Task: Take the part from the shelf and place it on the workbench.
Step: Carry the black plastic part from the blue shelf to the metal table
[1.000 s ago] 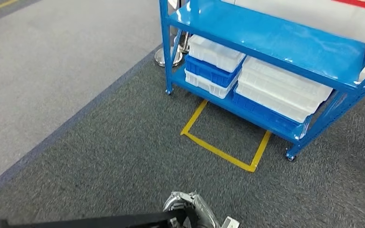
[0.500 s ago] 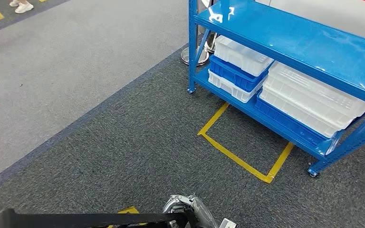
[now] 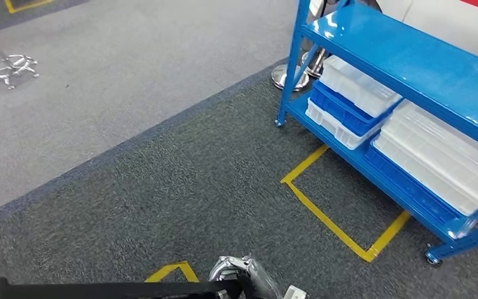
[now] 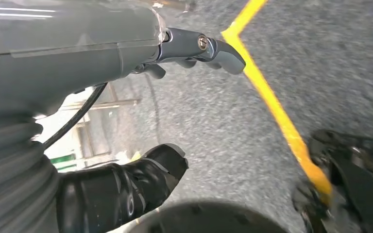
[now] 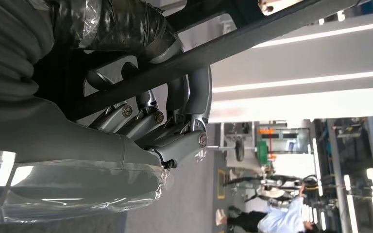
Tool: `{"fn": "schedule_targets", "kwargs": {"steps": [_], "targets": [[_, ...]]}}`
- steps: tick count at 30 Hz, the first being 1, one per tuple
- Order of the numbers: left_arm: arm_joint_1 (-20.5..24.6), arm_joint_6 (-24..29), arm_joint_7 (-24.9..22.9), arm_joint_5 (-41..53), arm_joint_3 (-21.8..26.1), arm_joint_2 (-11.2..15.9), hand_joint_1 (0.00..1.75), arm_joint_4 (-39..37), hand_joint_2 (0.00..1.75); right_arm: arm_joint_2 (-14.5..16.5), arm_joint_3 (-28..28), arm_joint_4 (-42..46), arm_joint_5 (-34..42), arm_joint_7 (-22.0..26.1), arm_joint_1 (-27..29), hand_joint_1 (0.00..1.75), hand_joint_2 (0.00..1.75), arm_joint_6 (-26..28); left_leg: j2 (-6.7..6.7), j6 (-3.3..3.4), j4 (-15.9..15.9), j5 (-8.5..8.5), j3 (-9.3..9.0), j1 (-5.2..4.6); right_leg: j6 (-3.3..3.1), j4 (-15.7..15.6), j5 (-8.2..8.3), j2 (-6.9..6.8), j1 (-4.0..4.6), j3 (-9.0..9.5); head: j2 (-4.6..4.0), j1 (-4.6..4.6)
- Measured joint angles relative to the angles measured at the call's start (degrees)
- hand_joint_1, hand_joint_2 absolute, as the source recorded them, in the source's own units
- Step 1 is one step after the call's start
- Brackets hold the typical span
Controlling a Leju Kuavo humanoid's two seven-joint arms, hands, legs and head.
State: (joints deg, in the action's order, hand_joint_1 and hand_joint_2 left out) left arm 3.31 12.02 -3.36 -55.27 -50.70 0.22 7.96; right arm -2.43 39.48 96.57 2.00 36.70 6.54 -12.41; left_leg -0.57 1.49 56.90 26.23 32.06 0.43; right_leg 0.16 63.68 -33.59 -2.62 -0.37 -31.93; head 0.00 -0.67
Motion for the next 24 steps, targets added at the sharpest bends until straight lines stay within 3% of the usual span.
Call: {"fn": "schedule_targets", "kwargs": {"steps": [2,3,4,6,8,10,12,13,15,17,19,20,21,23,24], "targets": [[0.01,0.00,0.29,-0.32,-0.01,-0.05,0.00,-0.01,1.75,0.00,-0.01,-0.15,0.25,-0.09,-0.06,1.75,1.75,-0.34,1.01,0.30,-0.05,-0.12,0.08,0.00,0.22,7.26,-3.45,2.08,-0.19,-3.65,0.00,0.02],[-0.01,-0.01,0.56,-0.49,-0.01,-0.05,0.00,-0.01,1.75,0.00,-0.02,-0.22,0.32,-0.17,-0.08,1.75,1.75,-0.62,1.69,0.32,0.01,-0.11,0.14,0.02,0.38,10.19,-4.21,2.36,-0.32,-5.26,0.00,0.02],[-0.03,-0.02,0.79,-0.63,-0.01,-0.05,0.00,-0.01,1.75,0.00,-0.03,-0.29,0.37,-0.28,-0.12,1.75,1.75,-0.93,2.41,0.28,0.11,-0.08,0.15,0.07,0.54,11.31,-3.85,2.44,-0.49,-6.03,0.00,0.02],[-0.06,-0.01,0.95,-0.92,-0.01,-0.05,0.00,-0.01,1.75,0.02,-0.03,-0.40,0.53,-0.47,-0.22,1.75,1.75,-1.57,4.05,-0.03,0.61,0.13,0.16,0.31,0.86,7.23,-0.10,2.87,-0.94,-4.57,0.00,0.01],[-0.03,0.04,0.92,-1.31,-0.01,-0.05,0.00,-0.01,1.75,0.15,-0.03,-0.65,0.77,-0.52,-0.43,1.75,1.75,-2.19,5.51,-0.79,1.68,0.63,0.58,0.52,1.03,0.32,3.17,4.97,-1.39,-1.69,0.00,0.01],[-0.09,0.12,1.07,-1.82,-0.01,-0.04,0.00,-0.01,1.75,0.43,-0.09,-0.87,0.97,-0.51,-0.66,1.75,1.75,-2.88,6.59,-1.71,2.39,0.90,1.35,0.65,0.70,-2.39,3.72,6.31,-1.33,-0.72,0.00,0.02],[-0.36,0.15,1.25,-2.24,0.01,0.03,0.00,-0.03,1.75,0.87,-0.15,-0.92,1.07,-0.55,-0.97,1.75,1.75,-3.57,7.32,-2.48,2.29,0.76,1.81,0.83,-0.05,-2.54,3.84,5.50,-1.14,-0.81,0.00,0.02],[-0.51,0.15,1.27,-2.43,0.01,0.05,0.00,-0.04,1.75,1.15,-0.17,-0.93,1.11,-0.63,-1.18,1.75,1.75,-3.90,6.78,-2.77,2.49,0.87,1.96,0.86,-0.46,-2.72,3.97,5.01,-1.18,-0.75,0.00,0.04],[-0.54,0.15,1.22,-2.74,0.02,0.08,0.00,-0.07,1.75,1.72,-0.22,-0.96,1.21,-0.81,-1.45,1.75,1.75,-4.51,4.02,-3.22,5.55,2.68,3.34,0.77,-1.18,-3.09,4.12,3.65,-1.35,-0.59,0.00,0.15],[-0.39,0.23,1.09,-3.01,0.02,0.07,0.00,-0.07,1.75,2.11,-0.27,-1.14,1.28,-0.95,-1.50,1.75,1.75,-4.92,1.57,-3.62,12.49,6.13,6.74,0.75,-1.57,-3.15,4.01,2.05,-1.16,-0.52,0.00,0.25],[-0.39,0.44,0.79,-3.43,0.05,0.10,0.00,-0.07,1.75,2.38,-0.28,-1.57,1.28,-1.03,-1.57,1.75,1.75,-5.25,1.07,-3.82,17.47,7.57,9.24,0.80,-1.70,-3.15,3.85,0.46,-0.97,-0.47,0.00,0.25],[-0.47,0.60,0.58,-3.65,0.07,0.13,0.00,-0.07,1.75,2.56,-0.27,-1.84,1.25,-1.04,-1.67,1.75,1.75,-5.43,0.94,-3.77,17.00,6.70,9.00,0.80,-1.71,-3.15,3.74,-0.22,-0.92,-0.38,0.00,0.24],[-0.56,0.74,0.40,-3.80,0.10,0.15,0.00,-0.07,1.75,2.80,-0.27,-2.05,1.20,-1.04,-1.81,1.75,1.75,-5.61,0.59,-3.59,14.13,4.89,7.50,0.76,-1.65,-3.15,3.62,-0.86,-0.87,-0.21,0.00,0.24],[-0.66,0.94,0.22,-3.93,0.15,0.23,0.00,-0.07,1.75,3.26,-0.27,-2.31,1.13,-1.02,-2.14,1.75,1.75,-5.89,-1.65,-2.84,6.26,1.57,3.46,0.34,-1.36,-3.18,3.33,-1.97,-0.69,0.19,0.00,0.23],[-0.64,0.97,0.21,-3.94,0.18,0.27,0.00,-0.07,1.75,3.43,-0.27,-2.39,1.10,-0.99,-2.28,1.75,1.75,-5.96,-2.68,-2.43,3.53,0.69,2.10,0.05,-1.12,-3.25,3.24,-2.44,-0.62,0.35,0.00,0.24]]}}
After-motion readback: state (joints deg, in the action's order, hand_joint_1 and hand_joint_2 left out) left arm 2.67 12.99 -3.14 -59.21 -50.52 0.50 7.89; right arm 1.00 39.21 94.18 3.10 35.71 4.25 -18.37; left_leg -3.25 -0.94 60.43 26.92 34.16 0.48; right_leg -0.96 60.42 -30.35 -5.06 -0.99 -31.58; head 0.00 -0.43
